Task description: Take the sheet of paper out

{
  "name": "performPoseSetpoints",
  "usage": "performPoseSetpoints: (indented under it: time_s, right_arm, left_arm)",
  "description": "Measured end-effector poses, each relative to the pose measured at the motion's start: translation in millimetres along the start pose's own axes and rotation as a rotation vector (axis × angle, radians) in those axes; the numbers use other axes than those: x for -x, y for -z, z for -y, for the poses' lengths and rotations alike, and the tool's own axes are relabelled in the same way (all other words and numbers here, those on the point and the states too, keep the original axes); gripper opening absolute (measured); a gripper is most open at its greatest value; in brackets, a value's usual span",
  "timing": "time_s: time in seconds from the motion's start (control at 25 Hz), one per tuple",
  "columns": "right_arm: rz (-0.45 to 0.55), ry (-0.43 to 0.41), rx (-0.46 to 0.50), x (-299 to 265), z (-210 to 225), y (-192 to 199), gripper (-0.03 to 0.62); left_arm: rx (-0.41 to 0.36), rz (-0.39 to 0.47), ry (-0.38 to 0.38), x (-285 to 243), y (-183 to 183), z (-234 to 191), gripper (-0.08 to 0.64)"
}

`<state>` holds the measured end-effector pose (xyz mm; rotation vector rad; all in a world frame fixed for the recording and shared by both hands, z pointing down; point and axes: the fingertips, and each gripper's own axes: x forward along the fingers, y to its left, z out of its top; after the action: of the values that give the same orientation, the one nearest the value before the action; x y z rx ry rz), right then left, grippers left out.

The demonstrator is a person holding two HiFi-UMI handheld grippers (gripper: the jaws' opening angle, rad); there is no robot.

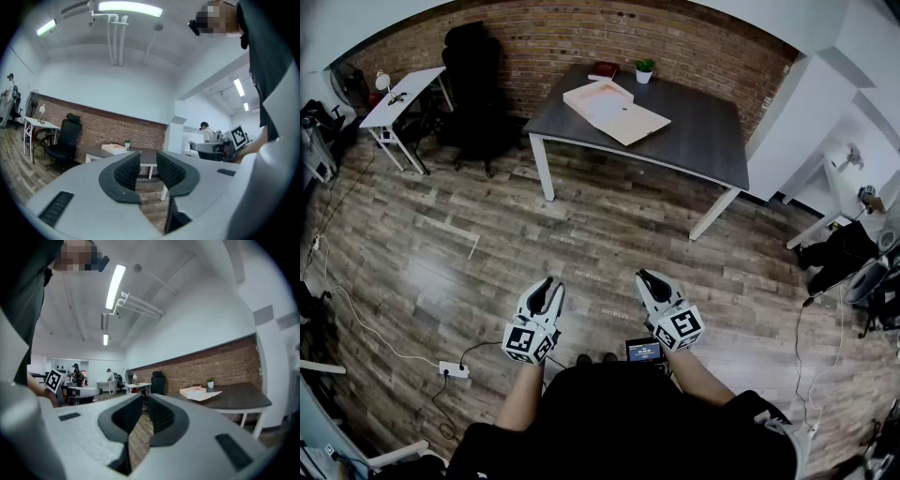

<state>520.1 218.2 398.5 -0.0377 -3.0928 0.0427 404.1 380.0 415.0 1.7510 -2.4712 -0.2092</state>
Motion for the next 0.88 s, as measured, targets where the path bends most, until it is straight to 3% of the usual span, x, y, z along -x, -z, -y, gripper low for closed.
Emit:
performPoseSetpoints:
  time_s: [0.4,0.56,0.76,0.88]
  right_arm:
    - [0.028,-0.015,-0.012,-12.4,9.4,-1.4,0.043]
    - [0.009,0.02,-0.032,0.4,18.1,10.7,0.043]
    - [0.042,0.04,0.0,4.2,22.5,5.5,0.044]
    - [0.034,0.062,-0.017,5.7,30.0,6.8,0.101]
  left_arm:
    - [-0.05,0.003,-0.008,-11.5,-6.3,8.0,0.087]
    - [-0.051,0.004,-0.018,-8.7,-6.9,6.9,-0.001]
    - [-0.049,0.009,-0.024,-10.3,-8.9,8.0,-0.005]
    - [-0.039,-0.008,-0.018,-15.2,-5.2,12.7,-0.003]
